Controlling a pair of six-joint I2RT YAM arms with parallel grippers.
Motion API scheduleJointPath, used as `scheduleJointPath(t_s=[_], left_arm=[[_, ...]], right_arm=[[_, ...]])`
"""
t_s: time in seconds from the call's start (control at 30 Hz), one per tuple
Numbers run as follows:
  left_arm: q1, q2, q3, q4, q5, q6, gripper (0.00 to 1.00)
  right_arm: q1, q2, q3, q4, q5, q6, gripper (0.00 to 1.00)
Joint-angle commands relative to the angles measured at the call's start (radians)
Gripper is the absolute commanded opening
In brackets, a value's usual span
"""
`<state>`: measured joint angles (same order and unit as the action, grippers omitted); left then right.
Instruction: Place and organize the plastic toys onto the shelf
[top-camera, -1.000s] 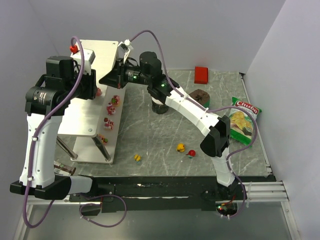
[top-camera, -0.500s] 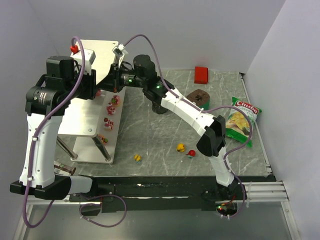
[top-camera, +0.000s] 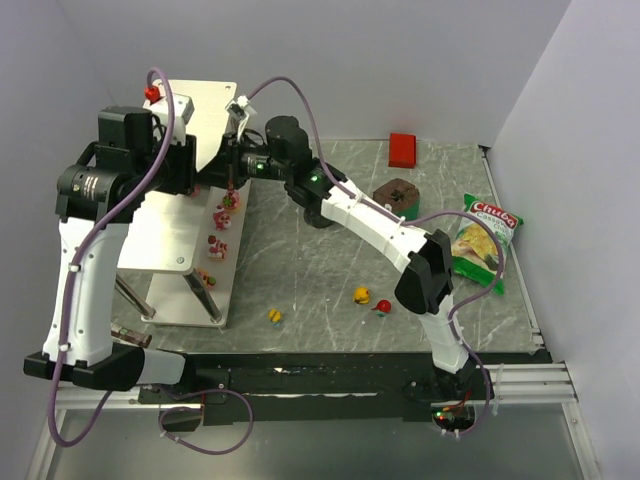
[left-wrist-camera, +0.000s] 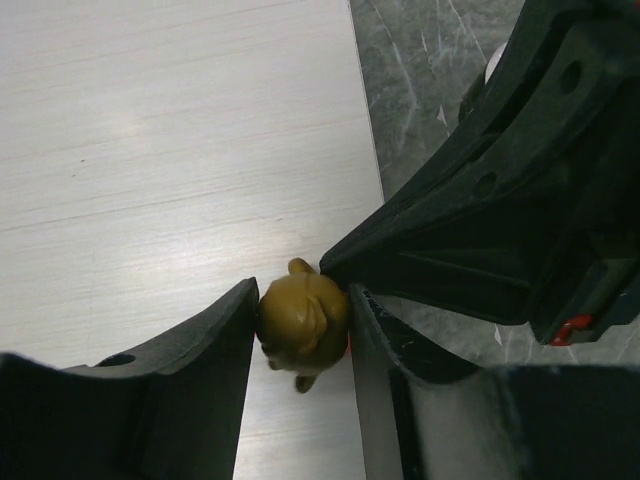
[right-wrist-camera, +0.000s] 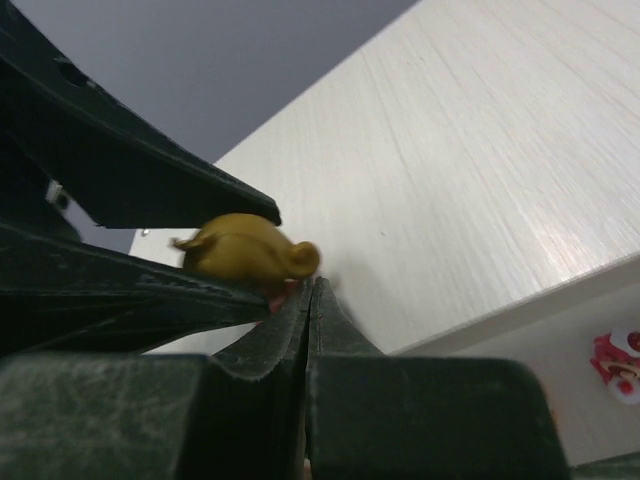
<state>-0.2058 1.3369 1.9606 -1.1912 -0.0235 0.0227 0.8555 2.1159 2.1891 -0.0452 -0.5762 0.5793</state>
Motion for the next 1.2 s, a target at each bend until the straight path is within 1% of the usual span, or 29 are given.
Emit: scheduleJointPath(t_s=[0.0,0.17,0.27,0.3,0.37,0.4,0.5,0.53,0.6,0.67,0.7,0.8,0.83,0.9,0.93,1.03,1.17], left_arm=[[-0.006,0.024,0.046,0.019,-0.007,-0.01,0.48],[-0.006,0.021,0.049,0.024,-0.006,-0.009,0.5],[-0.006,0.012,0.049,0.031,-0.018,-0.012,0.58],[-0.006,0.007,0.053,0.038,-0.026,-0.012,0.65],[-0.006,0.002,0.057,0.042,-0.036,-0.017,0.72],[-0.006,-0.004,0.057,0.047,-0.053,-0.017,0.8],[-0.006,-0.008,0.054,0.068,-0.084,-0.017,0.91],[-0.006,-0.01,0.054,0.077,-0.101,-0.051,0.94],[-0.006,-0.013,0.05,0.088,-0.111,-0.061,0.99],[-0.006,-0.015,0.05,0.113,-0.119,-0.078,0.99],[-0.006,-0.019,0.047,0.123,-0.121,-0.082,0.97],[-0.006,-0.033,0.043,0.162,-0.139,-0.11,0.97],[-0.006,-0.036,0.044,0.165,-0.144,-0.125,0.96],[-0.006,-0.051,0.038,0.179,-0.153,-0.147,0.96],[-0.007,-0.062,0.028,0.192,-0.153,-0.168,0.97],[-0.006,-0.126,-0.058,0.243,-0.168,-0.202,0.99],[-0.006,-0.226,-0.176,0.323,-0.156,-0.196,0.93]], right_arm=[[0.019,-0.059,-0.045,0.007,0.021,0.025,0.0],[0.02,-0.063,-0.051,0.004,0.029,0.027,0.0],[0.019,-0.063,-0.043,-0.007,0.039,0.024,0.0],[0.019,-0.063,-0.042,-0.019,0.05,0.022,0.0],[0.019,-0.065,-0.032,-0.036,0.068,0.019,0.0],[0.019,-0.065,-0.026,-0.062,0.085,0.014,0.0],[0.013,-0.063,-0.003,-0.1,0.121,0.007,0.0],[0.011,-0.063,0.004,-0.129,0.142,0.005,0.0],[0.008,-0.059,0.035,-0.154,0.163,0.002,0.0],[0.001,-0.057,0.058,-0.176,0.18,0.004,0.02],[-0.001,-0.057,0.067,-0.182,0.187,0.007,0.03],[-0.015,-0.06,0.1,-0.202,0.211,0.005,0.15],[-0.024,-0.06,0.106,-0.206,0.219,0.005,0.23],[-0.035,-0.076,0.107,-0.211,0.236,0.016,0.33],[-0.041,-0.089,0.104,-0.212,0.24,0.022,0.42],[-0.064,-0.123,0.09,-0.231,0.251,0.027,0.56],[-0.088,-0.175,0.083,-0.283,0.25,-0.021,0.63]])
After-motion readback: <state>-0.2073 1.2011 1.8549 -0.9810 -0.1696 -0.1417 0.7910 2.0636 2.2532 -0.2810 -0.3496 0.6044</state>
